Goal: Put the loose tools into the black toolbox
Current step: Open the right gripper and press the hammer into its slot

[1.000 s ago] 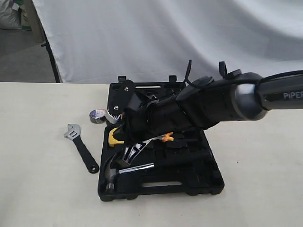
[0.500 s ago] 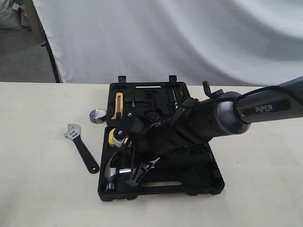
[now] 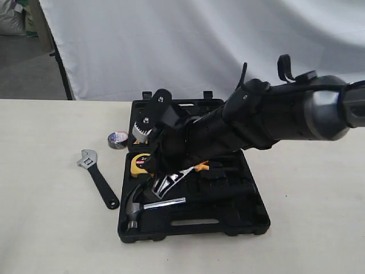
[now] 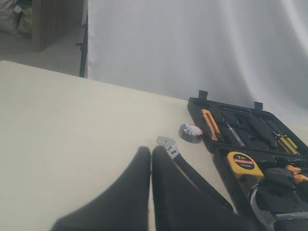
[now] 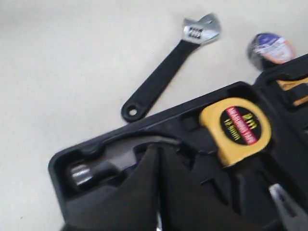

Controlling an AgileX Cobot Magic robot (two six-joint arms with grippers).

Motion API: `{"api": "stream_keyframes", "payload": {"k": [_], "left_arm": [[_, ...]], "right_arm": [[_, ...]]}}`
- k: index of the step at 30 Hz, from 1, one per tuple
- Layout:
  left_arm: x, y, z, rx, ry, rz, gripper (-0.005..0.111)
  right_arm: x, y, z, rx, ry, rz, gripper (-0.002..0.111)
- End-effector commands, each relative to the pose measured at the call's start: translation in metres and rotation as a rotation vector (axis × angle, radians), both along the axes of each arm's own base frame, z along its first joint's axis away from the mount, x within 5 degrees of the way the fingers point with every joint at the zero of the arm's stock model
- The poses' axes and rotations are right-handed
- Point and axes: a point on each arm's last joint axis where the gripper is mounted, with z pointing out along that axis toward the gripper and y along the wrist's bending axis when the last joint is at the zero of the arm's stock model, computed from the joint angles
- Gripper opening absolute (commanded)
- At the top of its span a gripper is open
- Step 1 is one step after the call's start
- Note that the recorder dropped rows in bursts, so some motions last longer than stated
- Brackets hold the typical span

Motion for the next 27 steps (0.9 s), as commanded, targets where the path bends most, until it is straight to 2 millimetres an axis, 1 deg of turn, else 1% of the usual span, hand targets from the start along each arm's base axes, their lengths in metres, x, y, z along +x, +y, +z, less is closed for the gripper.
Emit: {"api": "stream_keyframes", "payload": {"k": [1, 2, 3, 4, 6, 8, 9, 11, 14, 16, 19, 21, 27], "left_arm": [[-0.001, 0.001, 0.002, 0.002, -0.013, 0.026, 0.001], [-0.001, 0.001, 0.002, 0.002, -0.013, 0.026, 0.001], [-0.001, 0.001, 0.002, 0.002, -0.013, 0.026, 0.001], [-0.001, 0.001, 0.002, 0.002, -0.013, 0.026, 0.001], [-0.001, 0.001, 0.002, 0.002, -0.013, 0.026, 0.001], [-0.001, 0.001, 0.002, 0.002, -0.013, 0.026, 0.001], [-0.001, 0.001, 0.002, 0.002, -0.013, 0.026, 0.001], [-0.001, 0.001, 0.002, 0.002, -0.013, 0.026, 0.001], [-0.001, 0.001, 0.002, 0.002, -0.013, 0.026, 0.001], [-0.001, 0.001, 0.002, 0.002, -0.013, 0.026, 0.001], [-0.001, 0.001, 0.002, 0.002, -0.013, 0.026, 0.001], [-0.001, 0.001, 0.002, 0.002, -0.013, 0.026, 0.001], [-0.001, 0.001, 0.002, 0.002, -0.013, 0.026, 0.001]], "right_arm": [[-0.003, -0.013, -0.075, -0.165, 0.084, -0.052, -0.001], [-0.002, -0.018, -0.102, -0.216, 0.108, -0.106, -0.001], [-0.003, -0.019, -0.11, -0.227, 0.143, -0.113, -0.001], [-0.004, -0.019, -0.109, -0.226, 0.151, -0.105, -0.001], [-0.006, -0.015, -0.095, -0.196, 0.156, -0.081, -0.001], [-0.009, -0.014, -0.071, -0.14, 0.154, -0.078, -0.001], [-0.009, -0.014, -0.055, -0.107, 0.128, -0.079, -0.001], [-0.01, -0.014, -0.034, -0.055, 0.1, -0.094, -0.001], [-0.012, -0.016, -0.008, 0.009, 0.064, -0.113, -0.001], [-0.014, -0.018, 0.003, 0.031, 0.046, -0.113, -0.001], [-0.015, -0.017, 0.005, 0.053, 0.076, -0.127, -0.001], [-0.015, -0.016, 0.002, 0.06, 0.096, -0.141, -0.001], [-0.011, -0.014, -0.016, 0.032, 0.122, -0.167, -0.001]]}}
